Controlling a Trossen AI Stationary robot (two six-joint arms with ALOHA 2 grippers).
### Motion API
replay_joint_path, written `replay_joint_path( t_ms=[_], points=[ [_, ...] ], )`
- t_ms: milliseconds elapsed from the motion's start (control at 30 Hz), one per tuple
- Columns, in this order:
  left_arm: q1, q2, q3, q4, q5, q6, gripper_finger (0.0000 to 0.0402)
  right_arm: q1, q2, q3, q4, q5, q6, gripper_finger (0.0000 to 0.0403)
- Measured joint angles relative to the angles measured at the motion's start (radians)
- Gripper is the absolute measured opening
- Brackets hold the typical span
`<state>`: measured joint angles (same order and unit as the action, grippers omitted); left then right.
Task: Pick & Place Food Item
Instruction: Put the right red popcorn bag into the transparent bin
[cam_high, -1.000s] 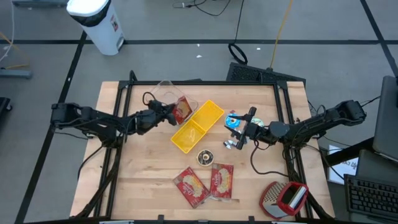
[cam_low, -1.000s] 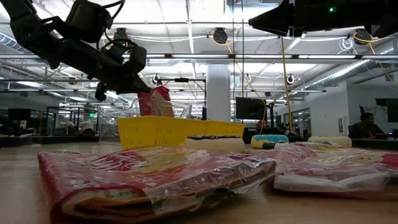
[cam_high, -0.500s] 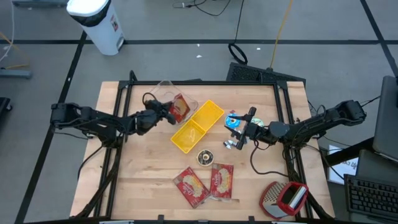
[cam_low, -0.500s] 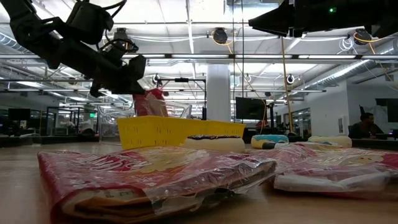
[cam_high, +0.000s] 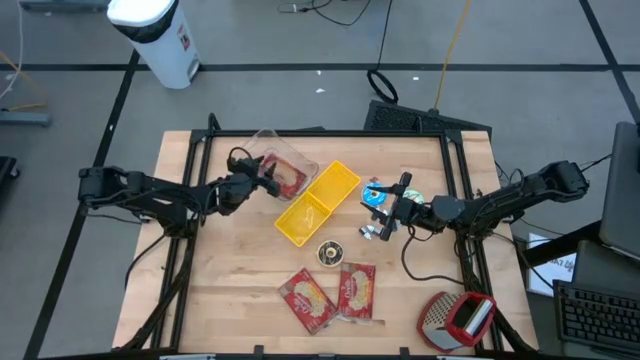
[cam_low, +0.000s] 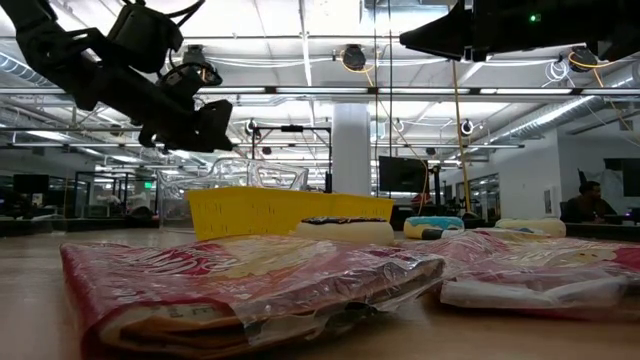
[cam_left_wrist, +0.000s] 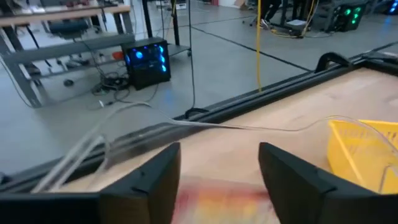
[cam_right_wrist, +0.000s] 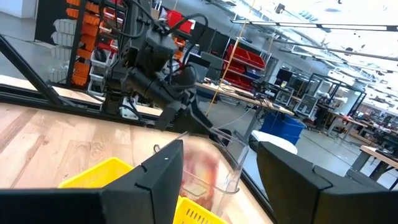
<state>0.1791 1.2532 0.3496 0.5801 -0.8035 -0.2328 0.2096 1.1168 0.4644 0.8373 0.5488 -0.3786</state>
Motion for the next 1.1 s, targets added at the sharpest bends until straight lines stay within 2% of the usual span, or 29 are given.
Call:
replay_joint_path(
  t_ms=[133,267,433,533,633,700,767,833,900,1000,1100],
  points=[
    [0.000,-0.045,0.000,-0.003,-0.038,0.044,0.0253,0.000,0.000,0.000,-0.004,0.000,0.000,0.0193],
    [-0.014,-0.109,0.000,-0.002,-0.019,0.042,0.0268,0.000,0.000,0.000,-0.004,0.000,0.000,0.0196],
    [-0.071,-0.179,0.000,-0.001,0.105,-0.004,0.0271,0.007,0.000,0.000,-0.019,-0.012,0.008,0.0195],
    [-0.117,-0.195,0.000,-0.002,0.191,-0.037,0.0271,0.034,0.000,0.003,-0.035,-0.095,0.057,0.0195],
    [-0.160,-0.194,0.000,-0.009,0.242,-0.062,0.0271,0.077,0.001,0.070,-0.177,-0.134,0.138,0.0198],
    [-0.182,-0.194,0.000,-0.011,0.257,-0.079,0.0271,0.105,0.000,0.143,-0.354,-0.134,0.246,0.0200],
    [-0.198,-0.194,0.000,-0.024,0.261,-0.104,0.0271,0.128,0.005,0.213,-0.571,-0.150,0.422,0.0200],
    [-0.213,-0.193,0.000,-0.037,0.262,-0.125,0.0271,0.138,0.014,0.269,-0.768,-0.217,0.624,0.0200],
    [-0.224,-0.193,0.000,-0.040,0.262,-0.129,0.0271,0.138,0.014,0.294,-0.930,-0.333,0.805,0.0197],
    [-0.235,-0.193,0.000,-0.049,0.262,-0.129,0.0271,0.131,0.014,0.282,-1.082,-0.489,1.008,0.0193],
    [-0.237,-0.193,0.000,-0.063,0.262,-0.141,0.0271,0.130,0.015,0.221,-1.116,-0.525,1.147,0.0190]
  ],
)
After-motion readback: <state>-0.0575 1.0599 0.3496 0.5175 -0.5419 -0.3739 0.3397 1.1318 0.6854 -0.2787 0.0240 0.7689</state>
